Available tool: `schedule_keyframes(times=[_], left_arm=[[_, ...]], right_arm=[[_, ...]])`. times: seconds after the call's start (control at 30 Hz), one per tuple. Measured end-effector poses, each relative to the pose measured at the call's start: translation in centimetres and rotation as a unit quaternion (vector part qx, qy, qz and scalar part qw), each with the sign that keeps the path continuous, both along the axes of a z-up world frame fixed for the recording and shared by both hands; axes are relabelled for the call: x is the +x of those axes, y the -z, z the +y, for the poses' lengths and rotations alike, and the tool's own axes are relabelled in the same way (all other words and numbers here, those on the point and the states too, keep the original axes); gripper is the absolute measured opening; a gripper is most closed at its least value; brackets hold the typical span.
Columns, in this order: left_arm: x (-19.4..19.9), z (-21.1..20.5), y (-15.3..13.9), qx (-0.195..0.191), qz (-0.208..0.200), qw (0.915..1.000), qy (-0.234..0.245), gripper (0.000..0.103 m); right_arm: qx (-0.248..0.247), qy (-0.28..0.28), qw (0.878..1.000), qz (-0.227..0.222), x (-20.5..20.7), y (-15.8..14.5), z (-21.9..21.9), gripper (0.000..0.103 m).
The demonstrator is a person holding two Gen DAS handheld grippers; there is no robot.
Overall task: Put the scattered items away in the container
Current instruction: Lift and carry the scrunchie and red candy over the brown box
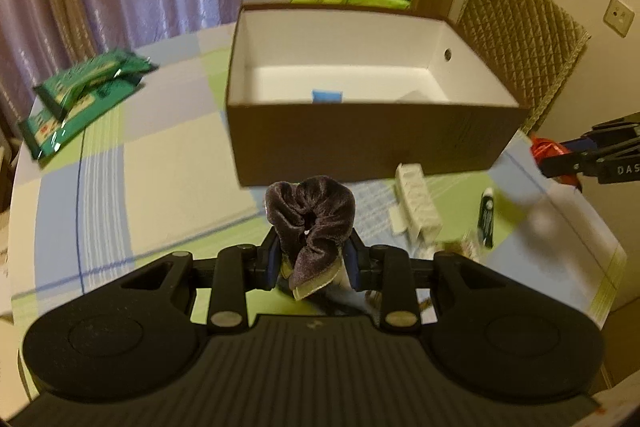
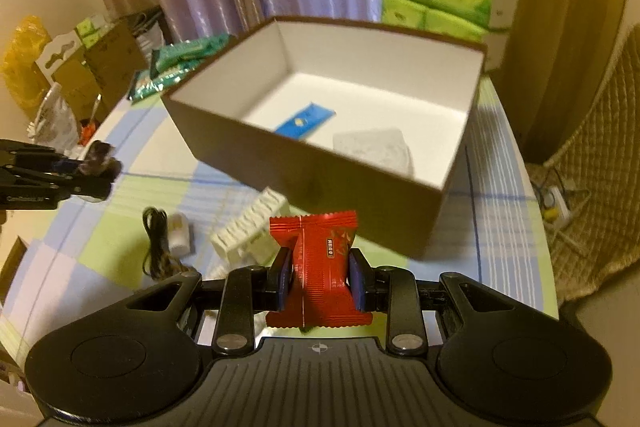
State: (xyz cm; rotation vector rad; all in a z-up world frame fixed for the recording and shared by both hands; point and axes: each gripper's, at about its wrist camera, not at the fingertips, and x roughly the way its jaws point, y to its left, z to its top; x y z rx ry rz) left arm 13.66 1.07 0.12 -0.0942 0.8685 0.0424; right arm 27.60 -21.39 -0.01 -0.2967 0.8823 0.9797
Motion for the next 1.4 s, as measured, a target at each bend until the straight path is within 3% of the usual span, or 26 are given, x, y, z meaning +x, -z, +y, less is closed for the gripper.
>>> schedule_keyframes(times=[0.37, 0.77, 0.97, 1.27, 1.4], left_arm=[[6.0, -0.9, -2.6, 0.012, -0.035, 0.9987, 0.036, 0.027], [15.3, -0.1, -4.1, 0.011, -0.037, 0.9979, 0.051, 0.027], [20.4, 0.6, -2.8, 0.018, -0.005, 0.9985, 0.051, 0.028], [27.3, 1.4, 1.1, 0.030, 0.053, 0.9973, 0.041, 0.030], [29.5, 2.1, 3.0, 0.018, 0.077, 0.9965, 0.029, 0.030]], right_arm=[[0.035, -0.010, 0.999, -0.022, 2.6, -2.5, 3.4, 0.027], [0.027, -0.009, 0.999, -0.033, 8.5, -2.4, 8.8, 0.027], [0.007, 0.007, 1.000, -0.023, 12.5, -1.1, 11.8, 0.027], [-0.044, 0.049, 0.998, 0.020, 18.2, 3.7, 15.8, 0.027], [-0.068, 0.059, 0.996, 0.026, 19.8, 5.5, 16.9, 0.027]])
